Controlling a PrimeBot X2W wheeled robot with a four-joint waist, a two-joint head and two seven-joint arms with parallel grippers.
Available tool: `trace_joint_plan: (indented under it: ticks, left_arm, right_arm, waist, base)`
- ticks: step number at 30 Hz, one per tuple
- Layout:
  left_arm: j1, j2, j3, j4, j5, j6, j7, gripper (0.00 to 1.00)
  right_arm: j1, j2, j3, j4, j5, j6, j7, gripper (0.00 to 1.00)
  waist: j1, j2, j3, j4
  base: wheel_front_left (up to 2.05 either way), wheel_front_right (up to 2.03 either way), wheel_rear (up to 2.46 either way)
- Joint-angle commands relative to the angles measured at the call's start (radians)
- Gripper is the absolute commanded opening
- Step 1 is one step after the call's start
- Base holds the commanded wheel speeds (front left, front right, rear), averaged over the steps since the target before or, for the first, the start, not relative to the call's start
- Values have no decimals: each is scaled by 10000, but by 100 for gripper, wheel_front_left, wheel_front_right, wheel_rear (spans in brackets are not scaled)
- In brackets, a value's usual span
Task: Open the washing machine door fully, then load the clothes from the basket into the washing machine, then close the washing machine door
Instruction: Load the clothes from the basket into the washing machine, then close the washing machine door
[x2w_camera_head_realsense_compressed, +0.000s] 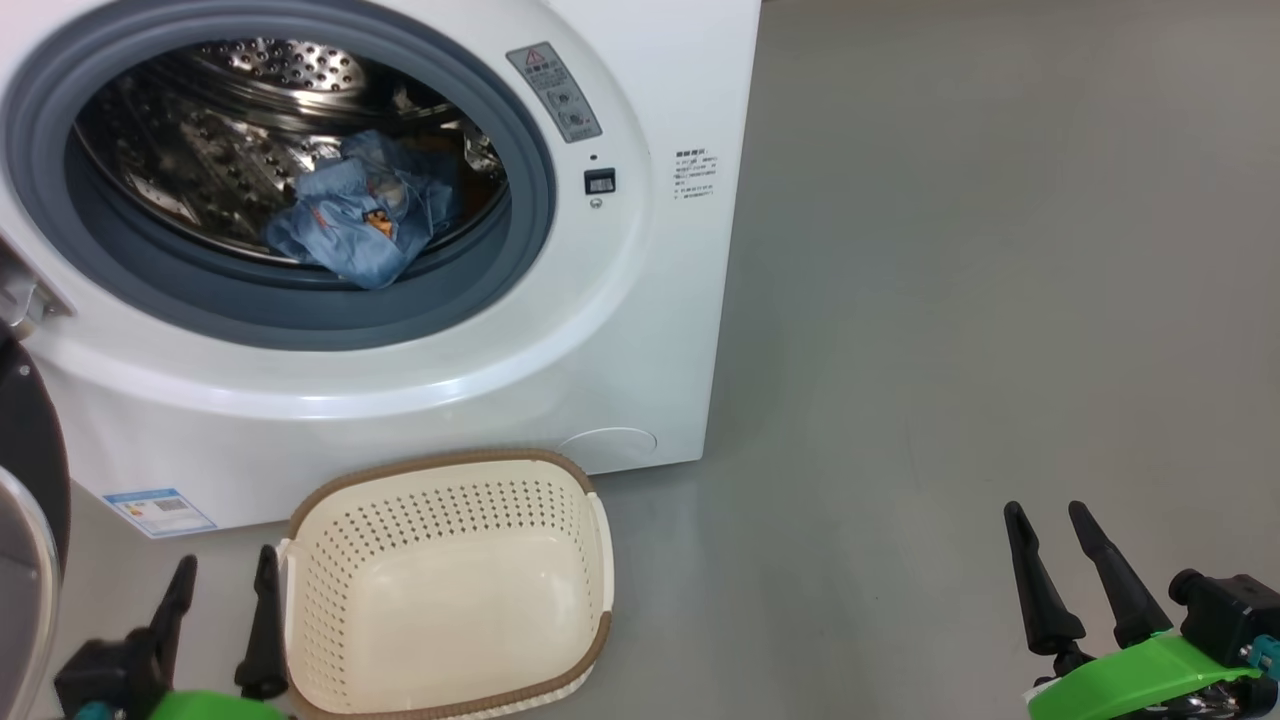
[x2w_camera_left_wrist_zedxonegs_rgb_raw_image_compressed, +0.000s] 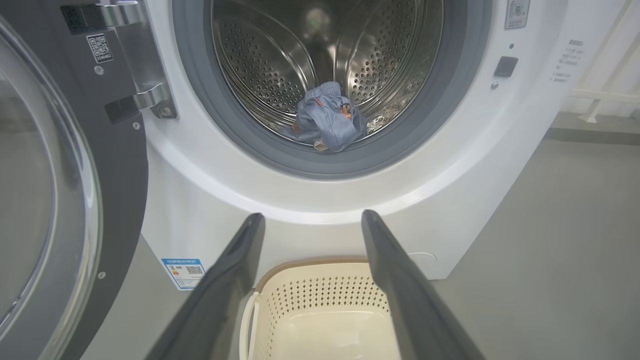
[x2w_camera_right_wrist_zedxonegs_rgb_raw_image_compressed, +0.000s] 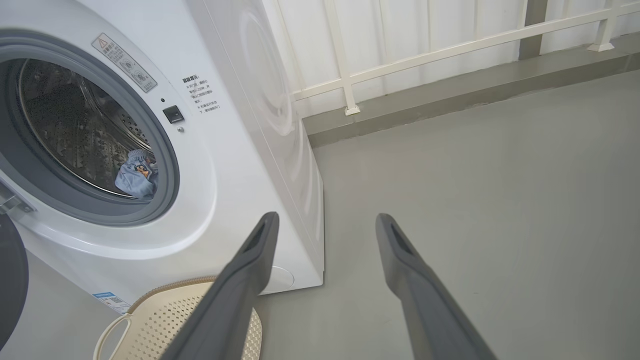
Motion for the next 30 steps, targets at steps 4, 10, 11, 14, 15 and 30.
trace_joint_plan:
  ticks: [4, 10, 11, 14, 15, 30]
  left_arm:
    - [510, -10, 482, -850, 189, -24, -34, 100]
    - [656, -150, 510, -1020, 264, -24, -34, 100]
    - [638, -158, 494, -1015, 276, -24, -34, 100]
    - [606, -171, 474, -1014, 300, -24, -34, 100]
    - [604, -173, 469, -1017, 310, -24, -34, 100]
    - [666, -244, 655, -920, 381, -25, -34, 100]
  right_arm:
    - [124, -195, 149, -219, -77, 16, -48, 100]
    - [222, -188, 127, -239, -98, 16, -48, 100]
    - [233, -191, 133, -243, -101, 16, -48, 100]
    - [246, -204, 152, -252, -104, 16, -48, 100]
    - [247, -205, 149, -258, -105, 16, -48, 100]
    - [299, -149, 141, -289, -119, 16, -48, 100]
  waist:
    - [0, 0, -142, 14]
    - [0, 0, -196, 63]
    - [0, 0, -198, 68]
    - [0, 0, -206, 65]
    - [0, 0, -206, 62]
    - [0, 0, -209, 113]
  base:
    - [0, 0, 0]
    - [0, 0, 0]
    - [0, 0, 0]
    - [0, 0, 0]
    - [0, 0, 0]
    - [-17, 17, 0]
